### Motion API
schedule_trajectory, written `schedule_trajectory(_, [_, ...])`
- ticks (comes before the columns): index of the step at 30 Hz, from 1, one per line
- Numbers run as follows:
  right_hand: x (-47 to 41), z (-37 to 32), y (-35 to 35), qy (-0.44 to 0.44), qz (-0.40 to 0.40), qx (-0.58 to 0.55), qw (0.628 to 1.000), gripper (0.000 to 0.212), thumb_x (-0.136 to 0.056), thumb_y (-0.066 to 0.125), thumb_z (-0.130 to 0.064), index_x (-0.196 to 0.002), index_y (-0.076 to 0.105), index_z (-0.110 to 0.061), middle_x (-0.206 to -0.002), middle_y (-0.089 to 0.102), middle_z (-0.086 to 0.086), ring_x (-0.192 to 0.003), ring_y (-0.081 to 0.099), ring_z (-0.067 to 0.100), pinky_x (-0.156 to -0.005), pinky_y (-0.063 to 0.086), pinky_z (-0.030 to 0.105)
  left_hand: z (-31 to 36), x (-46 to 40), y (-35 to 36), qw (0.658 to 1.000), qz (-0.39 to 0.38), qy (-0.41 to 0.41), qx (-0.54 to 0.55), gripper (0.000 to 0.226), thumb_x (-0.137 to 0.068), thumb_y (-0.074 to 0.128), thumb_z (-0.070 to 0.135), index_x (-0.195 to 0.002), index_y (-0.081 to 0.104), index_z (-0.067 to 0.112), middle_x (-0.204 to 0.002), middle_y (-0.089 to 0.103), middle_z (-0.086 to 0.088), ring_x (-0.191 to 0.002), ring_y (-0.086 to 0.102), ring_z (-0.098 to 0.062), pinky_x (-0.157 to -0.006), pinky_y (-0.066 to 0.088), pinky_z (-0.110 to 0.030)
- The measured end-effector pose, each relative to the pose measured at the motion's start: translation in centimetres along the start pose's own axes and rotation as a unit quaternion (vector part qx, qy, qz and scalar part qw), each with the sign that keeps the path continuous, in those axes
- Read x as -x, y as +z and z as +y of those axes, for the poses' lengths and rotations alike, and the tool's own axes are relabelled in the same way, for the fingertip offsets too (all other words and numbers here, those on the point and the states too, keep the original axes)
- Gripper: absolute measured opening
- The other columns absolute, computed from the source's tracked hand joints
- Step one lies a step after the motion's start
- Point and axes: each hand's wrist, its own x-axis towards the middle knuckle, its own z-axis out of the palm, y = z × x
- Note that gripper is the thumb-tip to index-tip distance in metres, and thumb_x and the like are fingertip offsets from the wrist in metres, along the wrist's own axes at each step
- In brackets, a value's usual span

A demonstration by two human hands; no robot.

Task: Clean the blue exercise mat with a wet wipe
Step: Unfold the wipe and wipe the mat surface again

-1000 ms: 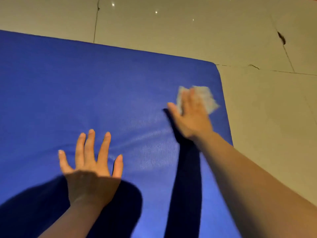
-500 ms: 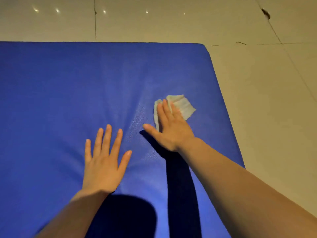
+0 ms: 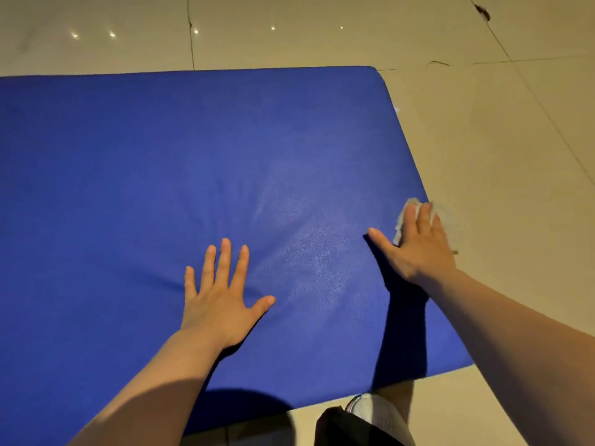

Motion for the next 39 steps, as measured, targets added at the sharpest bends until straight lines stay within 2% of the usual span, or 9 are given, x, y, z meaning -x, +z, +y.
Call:
schedule_trajectory(4, [2.9, -7.7, 0.6, -0.18, -0.038, 0.051, 0.982, 0.097, -0.087, 0.014, -0.077, -0.154, -0.012, -0.011, -0.162, -0.018, 0.004, -0.147, -0.025, 0.019, -0.119, -0.016, 0.036, 2.4, 0.7, -1.4, 0.995, -0.095, -0.032, -0.005, 0.107, -0.088, 0.045, 0.07, -0.144, -0.035, 0.027, -0.146, -0.049, -0.001, -0.141, -0.036, -0.026, -0.117, -0.007, -0.055])
schedule_trajectory(8, [7.6, -14.0, 3.7, -0.329, -0.088, 0.063, 0.938, 0.098, -0.08, -0.005, -0.076, -0.156, -0.005, -0.014, -0.164, -0.011, 0.003, -0.149, -0.019, 0.019, -0.121, -0.008, 0.041, 2.4, 2.8, -1.1, 0.989, -0.124, -0.003, -0.08, 0.113, -0.087, 0.053, 0.066, -0.147, -0.032, 0.021, -0.15, -0.043, -0.007, -0.143, -0.03, -0.031, -0.119, 0.008, -0.052])
schedule_trajectory(14, [5.0, -3.0, 1.3, -0.104, -0.038, 0.016, 0.994, 0.071, -0.099, 0.017, -0.061, -0.157, -0.006, -0.026, -0.164, -0.013, 0.004, -0.151, -0.006, 0.026, -0.121, -0.001, 0.042, -0.8, 5.4, -3.9, 0.931, -0.201, 0.086, -0.292, 0.098, -0.089, 0.047, 0.068, -0.151, -0.02, 0.032, -0.161, -0.022, -0.001, -0.15, 0.0, -0.025, -0.117, 0.02, -0.048])
schedule_trajectory(17, [6.2, 3.2, 0.9, -0.047, -0.016, 0.056, 0.997, 0.08, -0.092, 0.006, -0.071, -0.156, -0.003, -0.023, -0.164, -0.004, 0.007, -0.15, -0.002, 0.029, -0.12, 0.007, 0.048, -3.7, 6.7, -5.3, 0.924, -0.218, 0.097, -0.298, 0.092, -0.089, 0.04, 0.072, -0.151, -0.018, 0.036, -0.163, -0.012, 0.004, -0.15, 0.005, -0.022, -0.118, 0.023, -0.043])
schedule_trajectory(20, [7.8, 2.6, 1.7, -0.033, -0.018, 0.067, 0.997, 0.089, -0.089, -0.006, -0.071, -0.156, 0.001, -0.014, -0.163, -0.003, 0.01, -0.149, -0.008, 0.029, -0.121, -0.002, 0.044, -5.2, 7.5, -3.9, 0.942, -0.196, 0.055, -0.265, 0.098, -0.086, 0.041, 0.076, -0.148, -0.025, 0.039, -0.161, -0.023, 0.001, -0.15, -0.005, -0.027, -0.115, 0.027, -0.052])
schedule_trajectory(22, [7.8, -0.3, 2.8, -0.065, 0.001, 0.051, 0.997, 0.107, -0.074, -0.018, -0.077, -0.156, 0.002, -0.011, -0.163, -0.002, 0.012, -0.149, -0.011, 0.027, -0.12, -0.007, 0.042, -4.2, 7.7, -2.3, 0.961, -0.202, 0.008, -0.188, 0.105, -0.083, 0.047, 0.076, -0.147, -0.026, 0.039, -0.157, -0.032, -0.003, -0.148, -0.014, -0.033, -0.112, 0.029, -0.057])
schedule_trajectory(29, [9.8, -7.9, 3.8, -0.336, -0.09, 0.08, 0.934, 0.098, -0.071, -0.014, -0.07, -0.157, 0.003, -0.027, -0.164, -0.006, 0.004, -0.15, -0.01, 0.02, -0.121, -0.006, 0.04, 1.5, 6.4, 0.6, 0.981, -0.168, -0.088, -0.045, 0.133, -0.067, 0.054, 0.086, -0.152, -0.013, 0.009, -0.153, -0.028, -0.025, -0.142, -0.019, -0.049, -0.112, 0.029, -0.058])
schedule_trajectory(35, [9.1, 2.3, 2.6, -0.096, -0.007, 0.091, 0.991, 0.095, -0.069, -0.015, -0.074, -0.155, -0.005, -0.035, -0.164, -0.01, 0.002, -0.151, 0.001, 0.028, -0.118, 0.003, 0.049, -0.2, 8.0, 1.5, 0.981, -0.16, -0.046, -0.1, 0.128, -0.076, 0.054, 0.078, -0.147, -0.03, 0.011, -0.15, -0.037, -0.023, -0.141, -0.026, -0.046, -0.106, 0.042, -0.05])
schedule_trajectory(39, [9.4, 3.8, 2.7, -0.042, -0.012, 0.04, 0.998, 0.09, -0.08, -0.003, -0.078, -0.156, 0.002, -0.03, -0.164, -0.005, 0.007, -0.15, -0.001, 0.031, -0.119, 0.006, 0.052, -0.2, 8.1, 1.8, 0.976, -0.174, -0.051, -0.12, 0.125, -0.08, 0.047, 0.079, -0.14, -0.04, 0.012, -0.146, -0.044, -0.023, -0.138, -0.031, -0.047, -0.105, 0.043, -0.051])
